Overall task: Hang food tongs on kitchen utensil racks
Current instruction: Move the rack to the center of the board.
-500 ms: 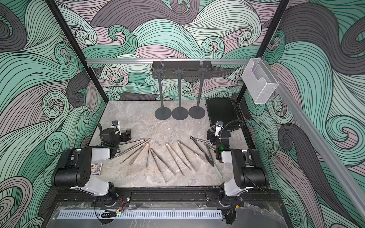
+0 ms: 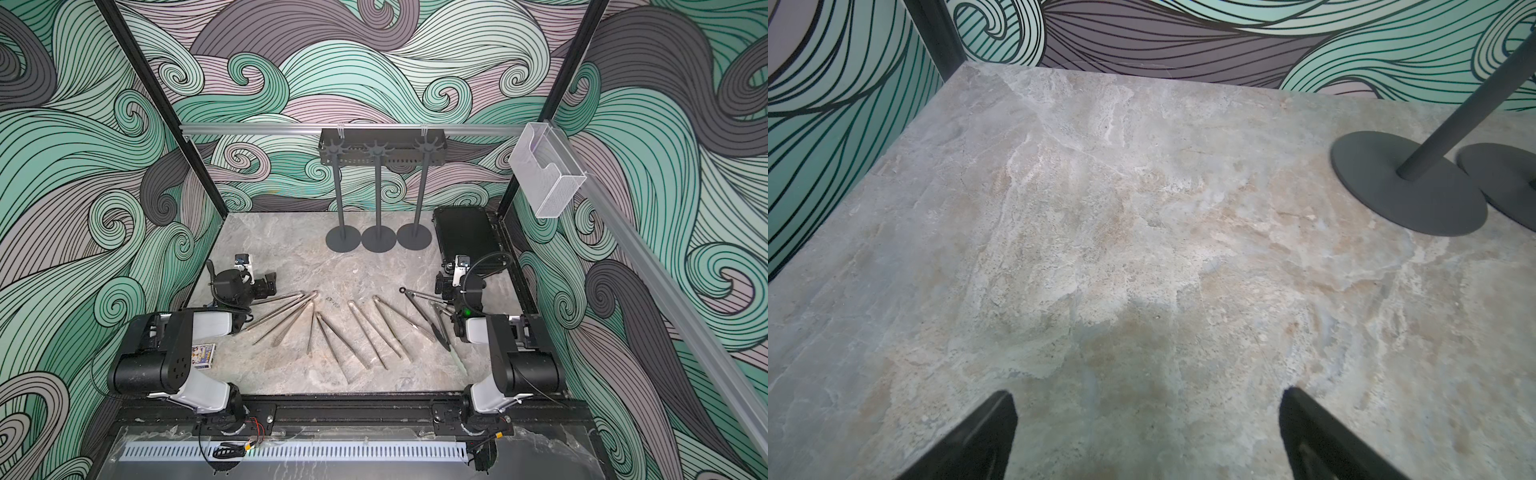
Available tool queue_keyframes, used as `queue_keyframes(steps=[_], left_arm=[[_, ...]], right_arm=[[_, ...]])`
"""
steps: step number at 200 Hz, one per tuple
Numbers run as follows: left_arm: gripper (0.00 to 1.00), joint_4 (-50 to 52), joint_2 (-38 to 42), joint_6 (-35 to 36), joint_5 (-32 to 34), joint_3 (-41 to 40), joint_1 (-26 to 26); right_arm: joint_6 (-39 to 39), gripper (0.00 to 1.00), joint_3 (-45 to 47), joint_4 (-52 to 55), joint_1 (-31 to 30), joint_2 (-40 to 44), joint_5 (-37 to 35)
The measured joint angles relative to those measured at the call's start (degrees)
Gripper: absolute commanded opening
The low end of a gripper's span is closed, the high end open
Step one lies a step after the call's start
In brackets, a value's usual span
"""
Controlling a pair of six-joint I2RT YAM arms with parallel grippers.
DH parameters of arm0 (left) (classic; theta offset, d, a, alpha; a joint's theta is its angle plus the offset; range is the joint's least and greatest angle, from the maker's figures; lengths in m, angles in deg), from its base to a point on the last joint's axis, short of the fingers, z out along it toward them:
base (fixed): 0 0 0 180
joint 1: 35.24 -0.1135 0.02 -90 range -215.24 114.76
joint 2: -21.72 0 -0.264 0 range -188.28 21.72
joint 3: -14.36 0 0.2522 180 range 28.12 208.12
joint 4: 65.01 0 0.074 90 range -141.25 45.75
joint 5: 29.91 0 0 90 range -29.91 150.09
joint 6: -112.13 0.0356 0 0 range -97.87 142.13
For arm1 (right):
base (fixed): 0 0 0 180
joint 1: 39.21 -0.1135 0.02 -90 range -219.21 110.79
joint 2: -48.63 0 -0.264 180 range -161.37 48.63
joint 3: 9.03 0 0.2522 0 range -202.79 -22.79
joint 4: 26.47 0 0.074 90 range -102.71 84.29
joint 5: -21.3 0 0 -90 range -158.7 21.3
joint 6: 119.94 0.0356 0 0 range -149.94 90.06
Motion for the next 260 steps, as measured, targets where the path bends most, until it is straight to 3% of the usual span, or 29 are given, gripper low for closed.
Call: queue_keyframes(steps=[184,207,231,260], left_arm=[[0.99,-0.1,0.0,0.0,0.1,0.0,0.0],[0.99,6.7,2.4,-0.9,3.1,1.8,0.0],[0.98,20.4,11.1,-5.9,9.6,9.9,0.1],[0.99,30.1,20.6,-11.3,10.1,19.3,0.0]], right_arm=[[0.3,0.99,0.0,0.5,0.0,0.5,-0.5],[2.2,0.99,-2.1,12.4,0.0,8.2,-3.0],[6.3,0.99,-9.9,25.6,0.0,17.7,-6.3],[11.7,0.99,-19.0,42.0,0.0,26.2,-9.6]])
